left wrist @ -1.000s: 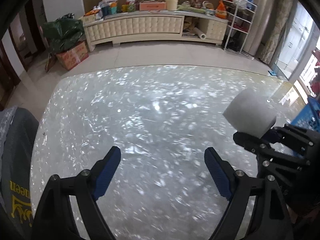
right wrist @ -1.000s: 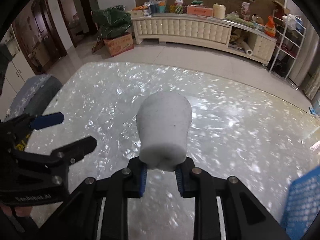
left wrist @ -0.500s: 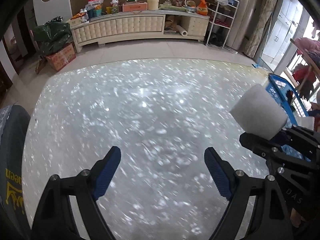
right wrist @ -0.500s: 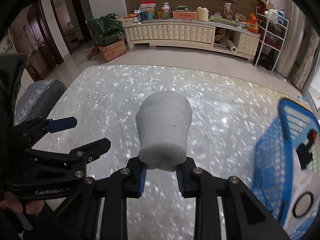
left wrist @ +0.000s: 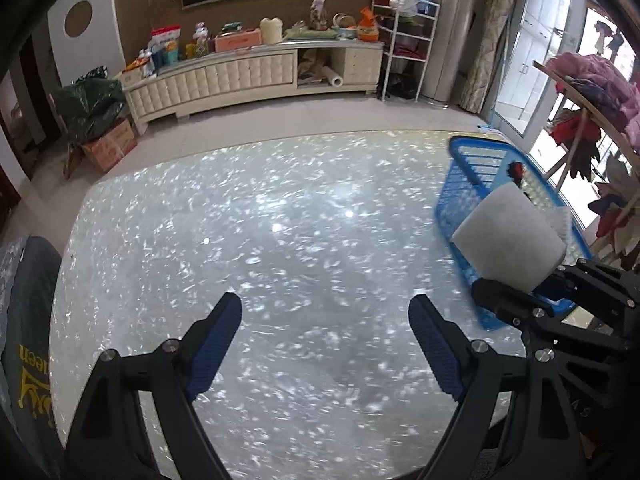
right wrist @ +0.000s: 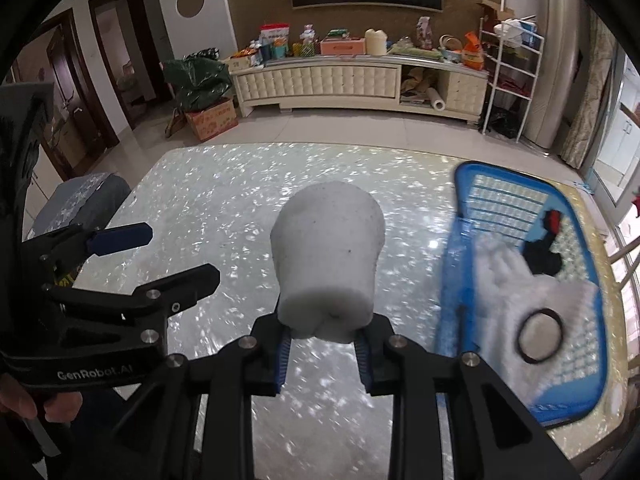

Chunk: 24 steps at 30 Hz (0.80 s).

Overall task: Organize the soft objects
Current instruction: 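Lift the white sponge with the right gripper and carry it toward the basket, then lower the sponge into the blue basket and open the right gripper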

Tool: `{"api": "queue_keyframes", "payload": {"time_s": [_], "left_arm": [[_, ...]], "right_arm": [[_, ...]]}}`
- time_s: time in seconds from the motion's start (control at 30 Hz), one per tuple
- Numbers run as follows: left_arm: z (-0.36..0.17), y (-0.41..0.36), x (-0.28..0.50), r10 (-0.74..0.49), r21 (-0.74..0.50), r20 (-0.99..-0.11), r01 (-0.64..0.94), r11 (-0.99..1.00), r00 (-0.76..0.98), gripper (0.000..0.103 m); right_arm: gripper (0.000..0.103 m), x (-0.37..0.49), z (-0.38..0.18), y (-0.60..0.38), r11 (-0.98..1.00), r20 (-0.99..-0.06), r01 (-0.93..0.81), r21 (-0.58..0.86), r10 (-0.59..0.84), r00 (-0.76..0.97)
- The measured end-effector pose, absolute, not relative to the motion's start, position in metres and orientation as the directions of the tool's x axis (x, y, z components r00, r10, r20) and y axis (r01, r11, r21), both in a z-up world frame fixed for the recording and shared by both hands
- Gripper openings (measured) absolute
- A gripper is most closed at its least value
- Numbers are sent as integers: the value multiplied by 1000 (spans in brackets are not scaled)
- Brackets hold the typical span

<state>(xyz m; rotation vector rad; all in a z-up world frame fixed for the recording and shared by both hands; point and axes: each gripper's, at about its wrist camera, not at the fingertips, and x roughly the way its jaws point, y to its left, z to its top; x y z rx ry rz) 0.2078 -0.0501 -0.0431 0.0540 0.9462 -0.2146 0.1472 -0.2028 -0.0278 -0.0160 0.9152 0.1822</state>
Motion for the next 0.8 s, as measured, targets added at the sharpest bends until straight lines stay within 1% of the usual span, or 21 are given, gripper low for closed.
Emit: {"api": "queue_keyframes", "payload": {"time_s": [0.23, 0.33, 0.53, 0.8], "left_arm": [[-33, -92, 191, -173, -31, -800, 247, 968, 575, 84], [-28, -112, 185, -193, -46, -792, 259, 965, 579, 84], [-23, -151, 177, -160, 8, -773, 261, 965, 614, 84], [-18, -186, 182, -150, 11, -768, 247, 969, 623, 84]], "right_arm": [[25, 126, -20, -239, 992, -773, -108, 62, 117, 623], [25, 118, -18, -255, 994, -768, -79, 70, 104, 632], [25, 108, -17, -280, 996, -760, -29, 85, 83, 645], [25, 104, -16, -305, 995, -753, 17, 94, 59, 655]]}}
